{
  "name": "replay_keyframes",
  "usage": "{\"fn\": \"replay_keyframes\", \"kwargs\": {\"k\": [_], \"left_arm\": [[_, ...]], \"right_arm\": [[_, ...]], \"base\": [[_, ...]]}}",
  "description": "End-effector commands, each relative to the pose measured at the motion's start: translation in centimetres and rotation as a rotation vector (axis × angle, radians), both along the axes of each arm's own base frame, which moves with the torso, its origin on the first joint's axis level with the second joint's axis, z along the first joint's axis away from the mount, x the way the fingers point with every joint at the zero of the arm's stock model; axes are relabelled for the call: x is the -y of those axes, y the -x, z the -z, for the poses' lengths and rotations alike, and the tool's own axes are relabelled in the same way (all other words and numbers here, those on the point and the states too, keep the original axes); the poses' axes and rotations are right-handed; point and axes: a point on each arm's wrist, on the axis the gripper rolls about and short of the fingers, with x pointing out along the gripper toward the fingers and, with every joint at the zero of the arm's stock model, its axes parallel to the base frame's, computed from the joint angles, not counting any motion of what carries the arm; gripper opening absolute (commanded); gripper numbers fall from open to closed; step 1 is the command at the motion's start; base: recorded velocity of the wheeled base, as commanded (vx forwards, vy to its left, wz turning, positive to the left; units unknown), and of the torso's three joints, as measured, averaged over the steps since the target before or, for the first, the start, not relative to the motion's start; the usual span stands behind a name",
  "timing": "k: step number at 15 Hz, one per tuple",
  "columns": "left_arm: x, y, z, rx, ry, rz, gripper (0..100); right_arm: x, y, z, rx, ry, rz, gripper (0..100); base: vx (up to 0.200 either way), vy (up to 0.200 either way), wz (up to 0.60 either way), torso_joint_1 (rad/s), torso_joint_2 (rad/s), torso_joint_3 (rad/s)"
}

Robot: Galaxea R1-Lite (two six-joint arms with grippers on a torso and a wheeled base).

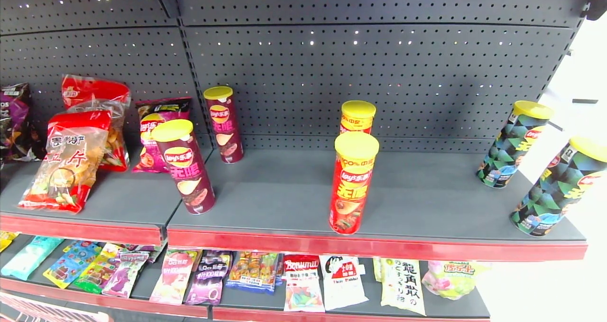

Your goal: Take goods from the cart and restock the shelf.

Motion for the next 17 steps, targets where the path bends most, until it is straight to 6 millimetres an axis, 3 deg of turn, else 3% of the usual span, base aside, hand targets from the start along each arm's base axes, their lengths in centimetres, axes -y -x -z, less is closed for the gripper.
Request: {"fn": "replay_keyframes", "kwargs": {"k": [1, 3, 7, 17], "left_arm": [[0.00, 0.00, 0.01, 0.000, 0.001, 0.000, 100], [0.06, -0.30, 0.72, -0.005, -0.024, 0.027, 100], [0.07, -0.30, 0.71, -0.003, -0.012, 0.031, 100], [0.07, -0.30, 0.71, -0.003, -0.008, 0.031, 100]], "right_arm": [[0.10, -0.07, 0.56, 0.002, -0.001, 0.050, 100], [0.48, -0.18, 0.70, 0.011, -0.038, 0.220, 100], [0.10, -0.55, 1.23, 0.036, -0.016, 0.054, 100], [0.21, -0.54, 1.42, 0.013, -0.035, 0.101, 100]], "base": [[0.000, 0.000, 0.00, 0.000, 0.00, 0.000], [0.000, 0.000, 0.00, 0.000, 0.00, 0.000], [0.000, 0.000, 0.00, 0.000, 0.00, 0.000], [0.000, 0.000, 0.00, 0.000, 0.00, 0.000]]}}
